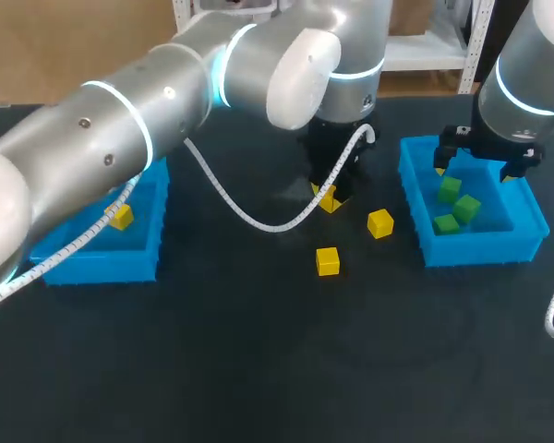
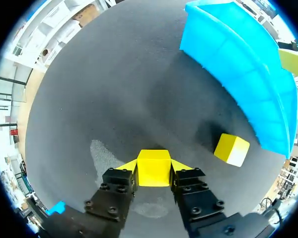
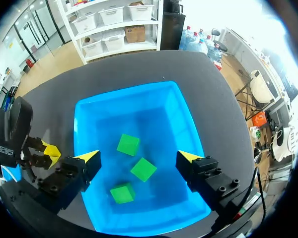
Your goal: Put the green cubes in the right bin and the yellow cubes in the left bin.
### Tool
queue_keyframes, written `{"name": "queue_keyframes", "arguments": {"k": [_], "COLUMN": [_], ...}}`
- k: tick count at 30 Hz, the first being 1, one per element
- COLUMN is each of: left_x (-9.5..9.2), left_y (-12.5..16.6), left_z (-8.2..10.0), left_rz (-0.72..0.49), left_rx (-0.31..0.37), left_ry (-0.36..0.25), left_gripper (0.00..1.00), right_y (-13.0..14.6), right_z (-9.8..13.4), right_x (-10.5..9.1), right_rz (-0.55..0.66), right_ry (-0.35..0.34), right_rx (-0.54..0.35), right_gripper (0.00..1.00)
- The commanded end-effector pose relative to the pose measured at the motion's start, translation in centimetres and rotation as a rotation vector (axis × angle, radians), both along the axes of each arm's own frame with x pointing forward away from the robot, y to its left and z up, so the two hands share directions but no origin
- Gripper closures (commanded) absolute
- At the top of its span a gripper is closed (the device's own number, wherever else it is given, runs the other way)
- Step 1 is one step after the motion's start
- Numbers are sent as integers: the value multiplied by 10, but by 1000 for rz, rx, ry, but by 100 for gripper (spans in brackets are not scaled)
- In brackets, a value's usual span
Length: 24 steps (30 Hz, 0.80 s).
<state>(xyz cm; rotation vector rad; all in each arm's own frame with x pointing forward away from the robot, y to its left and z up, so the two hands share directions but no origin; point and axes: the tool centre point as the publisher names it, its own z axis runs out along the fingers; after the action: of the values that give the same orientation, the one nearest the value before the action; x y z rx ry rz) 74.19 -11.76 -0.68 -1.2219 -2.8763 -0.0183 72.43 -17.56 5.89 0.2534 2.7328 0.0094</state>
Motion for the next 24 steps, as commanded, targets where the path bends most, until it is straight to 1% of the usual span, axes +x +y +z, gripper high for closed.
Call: {"name": "queue_keyframes", "arguments": {"k": [1,4,10,14,17,21,24], "left_x": [-5,-1,15,21,22,21,16], "left_y": [13,23,57,90,118,158,187], "left_z": [11,26,63,90,106,123,133], "left_rz": [-15,-36,-47,-47,-41,0,34], "left_rx": [-51,-73,-88,-92,-83,-78,-74], "left_ry": [-27,-32,-79,-112,-135,-160,-165], "left_gripper": [100,100,100,100,100,100,100], "right_y": [0,0,0,0,0,0,0], "right_z": [0,0,0,0,0,0,0], "right_x": [-1,-1,-1,-1,-1,-1,-1], "right_rz": [-1,-1,-1,-1,-1,-1,-1], "right_ry": [-4,-4,-4,-4,-4,-4,-4], "right_rx": [-1,-1,-1,-1,-1,-1,-1], "right_gripper": [0,0,0,0,0,0,0]}}
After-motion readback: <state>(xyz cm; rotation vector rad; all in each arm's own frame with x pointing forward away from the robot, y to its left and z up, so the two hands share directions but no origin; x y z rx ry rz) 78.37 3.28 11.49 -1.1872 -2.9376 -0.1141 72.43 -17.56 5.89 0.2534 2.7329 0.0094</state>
